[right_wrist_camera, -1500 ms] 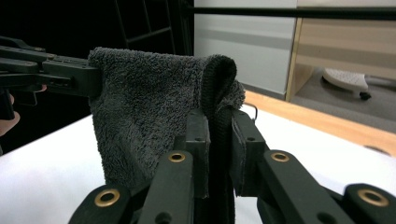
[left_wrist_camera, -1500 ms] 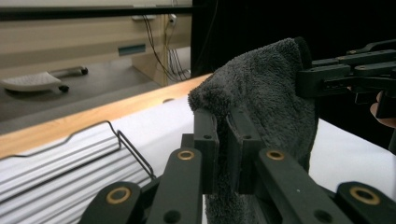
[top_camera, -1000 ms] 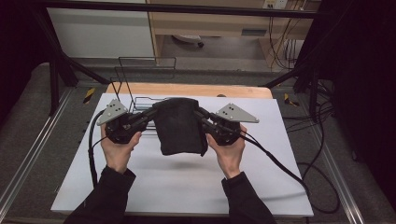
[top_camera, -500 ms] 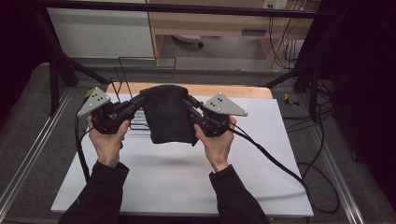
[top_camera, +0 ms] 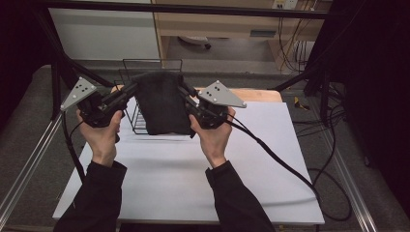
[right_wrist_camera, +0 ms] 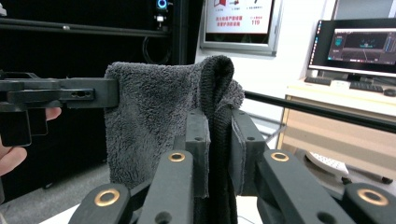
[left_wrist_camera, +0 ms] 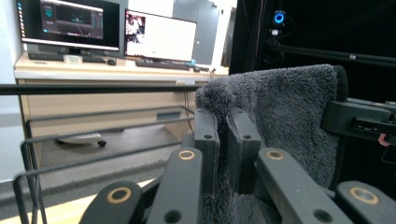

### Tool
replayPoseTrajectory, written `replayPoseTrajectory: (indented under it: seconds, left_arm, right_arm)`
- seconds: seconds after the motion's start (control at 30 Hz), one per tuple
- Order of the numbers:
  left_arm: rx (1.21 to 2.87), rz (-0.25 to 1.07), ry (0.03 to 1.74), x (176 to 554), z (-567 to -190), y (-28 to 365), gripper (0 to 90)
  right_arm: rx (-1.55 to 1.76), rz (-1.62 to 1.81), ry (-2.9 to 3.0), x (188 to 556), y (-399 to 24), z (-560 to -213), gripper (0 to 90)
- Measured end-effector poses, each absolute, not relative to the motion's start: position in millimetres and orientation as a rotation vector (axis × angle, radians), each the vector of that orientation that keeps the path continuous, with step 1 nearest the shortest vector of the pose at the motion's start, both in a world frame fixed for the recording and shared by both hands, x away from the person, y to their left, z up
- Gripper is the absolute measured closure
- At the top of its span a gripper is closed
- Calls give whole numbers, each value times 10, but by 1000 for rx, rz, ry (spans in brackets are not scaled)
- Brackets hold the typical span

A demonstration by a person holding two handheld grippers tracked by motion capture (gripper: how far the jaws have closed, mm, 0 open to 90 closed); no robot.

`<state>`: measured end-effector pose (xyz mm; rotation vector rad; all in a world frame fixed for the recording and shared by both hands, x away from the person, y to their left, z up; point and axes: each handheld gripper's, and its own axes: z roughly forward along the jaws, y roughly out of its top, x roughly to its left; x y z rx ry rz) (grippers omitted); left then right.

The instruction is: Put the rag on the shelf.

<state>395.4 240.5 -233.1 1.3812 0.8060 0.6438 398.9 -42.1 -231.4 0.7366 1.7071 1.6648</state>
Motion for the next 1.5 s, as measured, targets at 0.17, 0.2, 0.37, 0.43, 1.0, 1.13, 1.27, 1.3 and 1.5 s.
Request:
replayPoseTrajectory:
  seconds: [0.17,0.2,0.37,0.43,1.0,1.13,1.27,1.3,1.5]
  left_arm:
    - [1361,658,802,3970,-2254,2468,832]
    - [1359,662,804,3972,-2234,2486,832]
    - [1338,683,804,3977,-2120,2554,832]
    - [1334,695,803,3980,-2071,2580,832]
    - [1280,765,779,4073,-1675,2744,832]
    - [1268,765,768,4130,-1584,2764,832]
    - [1270,770,764,4175,-1503,2786,832]
    - [1271,774,765,4191,-1483,2791,832]
    - [1268,802,772,4288,-1376,2809,832]
  right_arm:
    - [727,1685,1687,4027,-362,-2242,798]
    - [726,1686,1685,4034,-349,-2228,798]
    - [713,1704,1669,4084,-275,-2151,798]
    - [707,1718,1659,4100,-245,-2117,798]
    - [650,1747,1609,4264,-42,-1736,798]
    - [647,1754,1589,4322,-16,-1622,798]
    - [638,1744,1582,4370,7,-1534,798]
    - [634,1742,1580,4381,12,-1514,798]
    - [634,1742,1577,4482,62,-1418,798]
